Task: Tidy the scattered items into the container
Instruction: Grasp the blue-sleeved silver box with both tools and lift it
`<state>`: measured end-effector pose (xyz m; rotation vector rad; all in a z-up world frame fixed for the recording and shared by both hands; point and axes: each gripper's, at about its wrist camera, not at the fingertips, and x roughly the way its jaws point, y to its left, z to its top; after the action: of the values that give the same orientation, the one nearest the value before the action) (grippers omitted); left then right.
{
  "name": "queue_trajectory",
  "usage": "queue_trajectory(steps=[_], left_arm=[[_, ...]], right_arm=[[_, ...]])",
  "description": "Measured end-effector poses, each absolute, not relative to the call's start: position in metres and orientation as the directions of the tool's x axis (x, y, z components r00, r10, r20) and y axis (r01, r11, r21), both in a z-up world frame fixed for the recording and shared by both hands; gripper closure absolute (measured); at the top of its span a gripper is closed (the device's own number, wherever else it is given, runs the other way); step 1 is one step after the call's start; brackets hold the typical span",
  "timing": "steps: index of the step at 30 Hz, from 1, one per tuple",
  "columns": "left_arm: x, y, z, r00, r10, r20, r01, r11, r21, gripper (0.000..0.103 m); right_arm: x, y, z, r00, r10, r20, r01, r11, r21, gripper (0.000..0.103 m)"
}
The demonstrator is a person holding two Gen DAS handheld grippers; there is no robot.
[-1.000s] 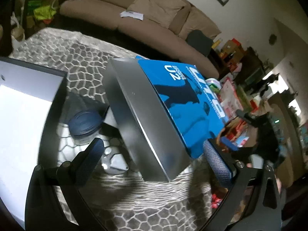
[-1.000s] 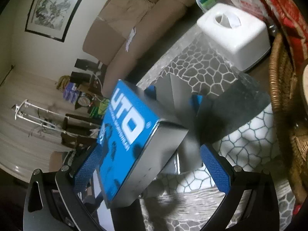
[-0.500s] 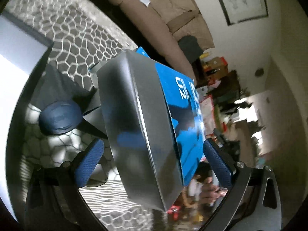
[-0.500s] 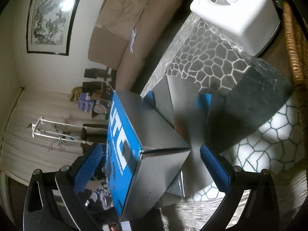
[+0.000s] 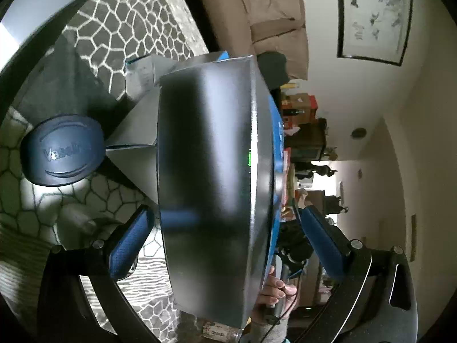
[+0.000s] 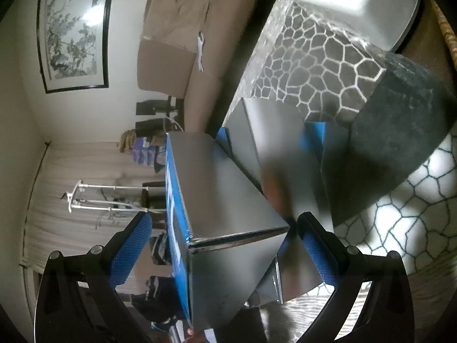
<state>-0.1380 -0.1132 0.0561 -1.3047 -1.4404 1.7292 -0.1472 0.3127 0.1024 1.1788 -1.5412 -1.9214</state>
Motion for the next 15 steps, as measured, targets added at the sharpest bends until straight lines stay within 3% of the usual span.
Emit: queue_trajectory(steps=[10,15], left_arm=[[-0.143,-0.103,0.048,-0.375,0.865,-0.334,0.226,-0.264,-0.938,0.000],[-0.141,-0.105,0.049,-0.408,0.870,-0.275,0.199,-0.209,-0.957,0.000]], right_arm=[[-0.153,0.313,0.103,-0.558,-0.753,-0.349,-0.147,-0.324,0.935,0.000],[-0.152,0.315,0.103,-0.562,-0.748,-0.353,-0.137,-0.337,0.932,0.006]])
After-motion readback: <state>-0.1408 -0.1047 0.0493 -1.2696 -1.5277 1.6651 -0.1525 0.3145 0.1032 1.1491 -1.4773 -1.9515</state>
